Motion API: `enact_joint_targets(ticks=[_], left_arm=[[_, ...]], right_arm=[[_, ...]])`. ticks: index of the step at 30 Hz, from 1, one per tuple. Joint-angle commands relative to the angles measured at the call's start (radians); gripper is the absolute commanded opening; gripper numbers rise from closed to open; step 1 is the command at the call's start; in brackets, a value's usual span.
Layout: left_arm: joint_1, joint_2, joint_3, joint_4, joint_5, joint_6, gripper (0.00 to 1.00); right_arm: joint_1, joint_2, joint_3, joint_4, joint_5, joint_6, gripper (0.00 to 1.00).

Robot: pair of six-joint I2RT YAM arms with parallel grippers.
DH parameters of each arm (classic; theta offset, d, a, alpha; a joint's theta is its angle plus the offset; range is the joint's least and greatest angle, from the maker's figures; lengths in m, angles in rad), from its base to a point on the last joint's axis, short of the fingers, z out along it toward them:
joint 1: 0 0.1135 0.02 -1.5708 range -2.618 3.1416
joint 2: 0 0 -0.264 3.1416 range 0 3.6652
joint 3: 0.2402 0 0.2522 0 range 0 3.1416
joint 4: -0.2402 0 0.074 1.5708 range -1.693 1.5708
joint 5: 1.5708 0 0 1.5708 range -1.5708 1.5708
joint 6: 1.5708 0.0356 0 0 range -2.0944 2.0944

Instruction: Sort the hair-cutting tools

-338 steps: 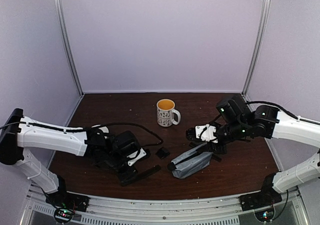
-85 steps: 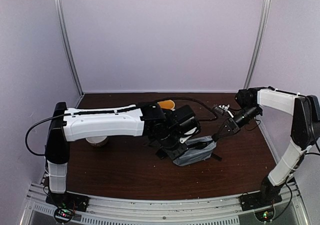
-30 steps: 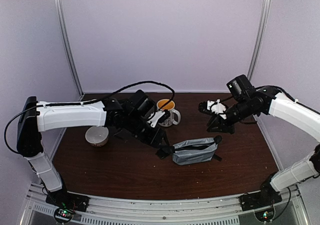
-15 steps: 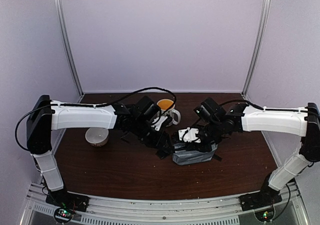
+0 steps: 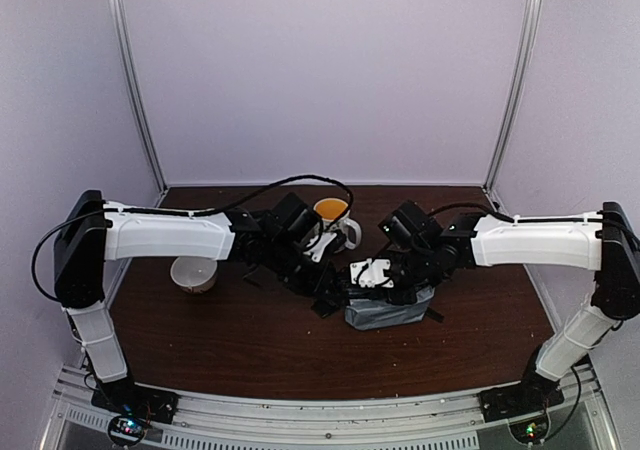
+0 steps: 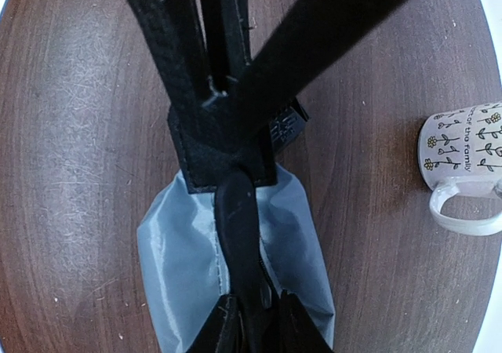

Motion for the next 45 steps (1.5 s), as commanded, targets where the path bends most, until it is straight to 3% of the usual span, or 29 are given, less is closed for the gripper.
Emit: enact_joint_targets(ticks=[1, 8, 12, 25, 42, 45], left_arm=[[0.006, 0.011, -0.009, 0.050, 0.020, 0.007, 0.19], [0.006, 0.010, -0.009, 0.049, 0.024, 0.013, 0.11], [0.007, 0.003, -0.011, 0.047, 0.017, 0.017, 0.02], [0.013, -0.039, -0.039, 0.053, -0.003, 0.022, 0.00], [0.017, -0.056, -0.049, 0.081, 0.031, 0.027, 0.00], [0.017, -0.058, -0.055, 0.080, 0.029, 0.027, 0.00]], right_arm=[[0.012, 0.021, -0.003, 0.030, 0.040, -0.001, 0.16], [0.013, 0.031, -0.010, 0.023, 0.046, -0.014, 0.04], [0.013, 0.020, -0.005, 0.004, 0.061, -0.017, 0.00], [0.013, 0.050, 0.102, -0.199, 0.085, -0.092, 0.00], [0.015, 0.163, 0.122, -0.187, 0.222, -0.035, 0.00], [0.014, 0.129, 0.094, -0.158, 0.226, -0.035, 0.13]])
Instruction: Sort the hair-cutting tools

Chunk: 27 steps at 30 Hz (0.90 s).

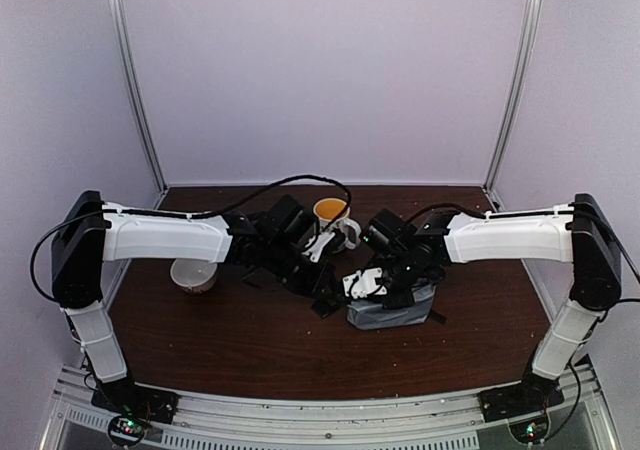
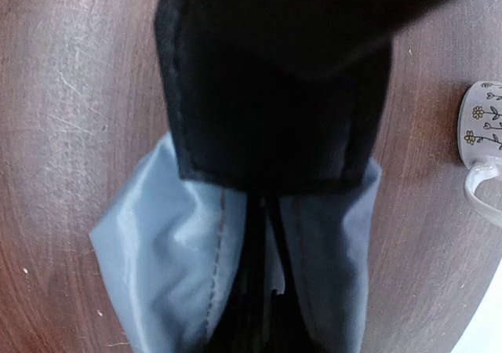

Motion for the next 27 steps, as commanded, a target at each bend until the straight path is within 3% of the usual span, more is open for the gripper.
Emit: enact_joint_targets(ticks=[1, 7, 16, 21, 27], left_arm=[[0.010, -0.045, -0.014, 0.015, 0.017, 0.019, 0.00], [0.010, -0.045, -0.010, 0.015, 0.030, 0.033, 0.00], [-0.001, -0.157, -0.042, -0.006, 0.125, 0.109, 0.00], [-0.003, -0.220, -0.113, -0.151, 0.127, 0.116, 0.00], [-0.004, -0.327, -0.249, -0.154, 0.150, 0.040, 0.00]], right_arm=[[-0.004, -0.037, -0.025, -0.006, 0.067, 0.022, 0.15], [-0.019, -0.165, -0.019, -0.104, 0.004, 0.022, 0.28], [-0.146, -0.391, -0.064, -0.159, -0.170, 0.093, 0.37], [-0.276, -0.389, -0.093, -0.112, -0.241, 0.146, 0.38], [-0.314, -0.277, -0.132, -0.089, -0.181, 0.191, 0.38]])
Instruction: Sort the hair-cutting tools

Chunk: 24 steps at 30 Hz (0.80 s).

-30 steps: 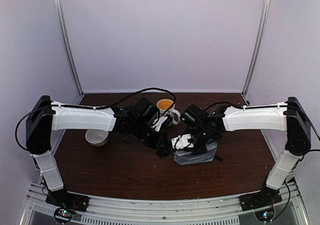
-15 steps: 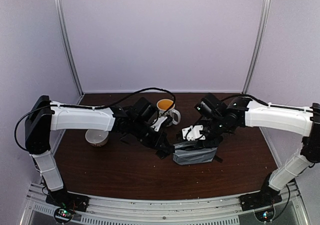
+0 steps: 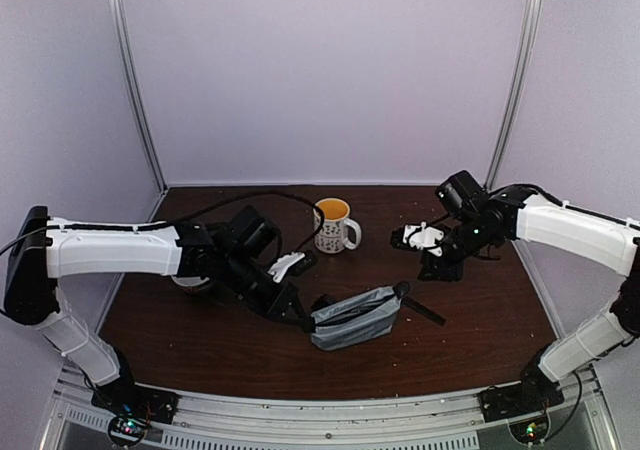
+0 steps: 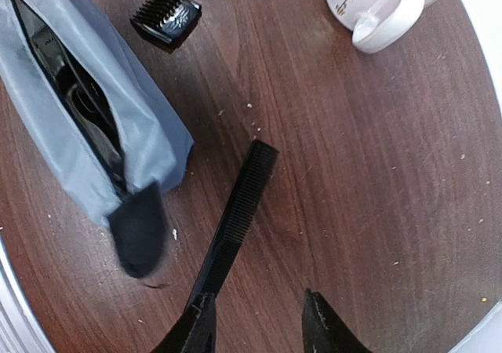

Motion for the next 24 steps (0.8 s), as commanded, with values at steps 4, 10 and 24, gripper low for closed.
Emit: enact_joint_targets(ticks=[4, 10, 24], left_arm=[[0.003, -0.064, -0.005, -0.152, -0.008, 0.023, 0.00], [0.009, -0.083, -0.004, -0.237, -0.031, 0.055, 0.00], [0.085, -0.182, -0.035, -0.326, -0.154, 0.103, 0.09]], right_arm=[[-0.015, 0.150, -0.053, 0.032, 0.060, 0.098, 0.38], [-0.027, 0.225, -0.054, 0.018, 0.101, 0.119, 0.39], [-0.025, 0.348, -0.028, -0.050, 0.108, 0.150, 0.44]])
